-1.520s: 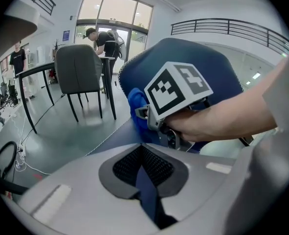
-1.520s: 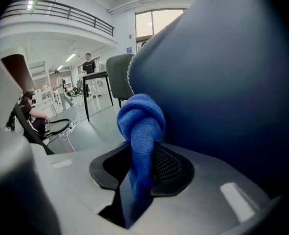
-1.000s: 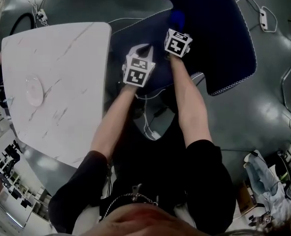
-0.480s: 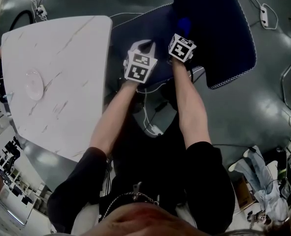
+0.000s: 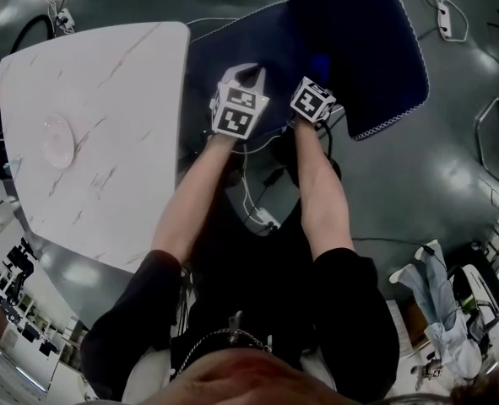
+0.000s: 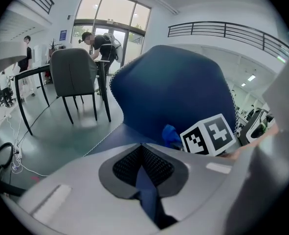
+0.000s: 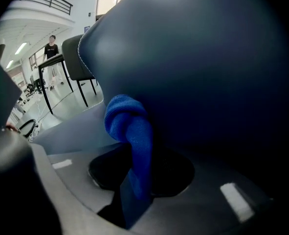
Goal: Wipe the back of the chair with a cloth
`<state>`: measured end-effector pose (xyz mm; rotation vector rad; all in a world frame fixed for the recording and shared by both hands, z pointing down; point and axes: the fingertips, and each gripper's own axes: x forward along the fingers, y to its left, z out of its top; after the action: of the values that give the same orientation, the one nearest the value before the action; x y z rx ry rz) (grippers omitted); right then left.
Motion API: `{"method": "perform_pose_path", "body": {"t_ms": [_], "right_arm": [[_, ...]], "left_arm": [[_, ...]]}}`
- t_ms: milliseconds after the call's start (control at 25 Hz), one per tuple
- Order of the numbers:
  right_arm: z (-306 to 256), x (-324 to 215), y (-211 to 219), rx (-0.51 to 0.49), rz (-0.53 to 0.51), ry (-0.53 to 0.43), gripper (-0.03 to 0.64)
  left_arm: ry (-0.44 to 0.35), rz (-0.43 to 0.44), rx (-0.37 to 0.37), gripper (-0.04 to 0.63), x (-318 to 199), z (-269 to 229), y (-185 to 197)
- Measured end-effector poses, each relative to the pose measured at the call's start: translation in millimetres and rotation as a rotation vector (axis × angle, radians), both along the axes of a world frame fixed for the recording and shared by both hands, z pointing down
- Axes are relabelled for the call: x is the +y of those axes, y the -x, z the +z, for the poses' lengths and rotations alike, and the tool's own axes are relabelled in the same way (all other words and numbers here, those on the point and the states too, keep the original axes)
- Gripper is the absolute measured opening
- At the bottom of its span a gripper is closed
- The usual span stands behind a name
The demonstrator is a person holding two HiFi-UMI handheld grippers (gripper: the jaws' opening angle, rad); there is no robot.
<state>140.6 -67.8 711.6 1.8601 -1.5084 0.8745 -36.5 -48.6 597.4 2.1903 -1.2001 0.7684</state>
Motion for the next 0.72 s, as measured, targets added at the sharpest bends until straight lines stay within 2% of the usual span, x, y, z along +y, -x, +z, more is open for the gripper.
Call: {"method": "perform_pose_path", "body": {"t_ms": [120, 200, 440, 720], "right_arm": [[1.4, 26.1, -14.4, 0.014, 0.065, 0.055, 0.115], [-8.3, 32.6, -14.2, 0.021, 0.052, 0.055, 0.115], [-65.4, 27.3, 15.0, 0.05, -0.171, -0.035, 0.114], [-182.7, -3.5, 48.2, 0.013, -0.338, -0.224, 0.114]], "left_arm": [[0.006, 0.004, 0.003, 0.009, 6.7, -7.6, -1.6], [0.007, 0.007, 0.006, 0.009, 10.5, -14.6, -2.1], [-0.003, -0.008, 0.015, 0.009, 9.0, -47.4, -3.3], [-0.06, -0.038, 0.017, 0.009, -13.4, -118.0, 0.8]]}}
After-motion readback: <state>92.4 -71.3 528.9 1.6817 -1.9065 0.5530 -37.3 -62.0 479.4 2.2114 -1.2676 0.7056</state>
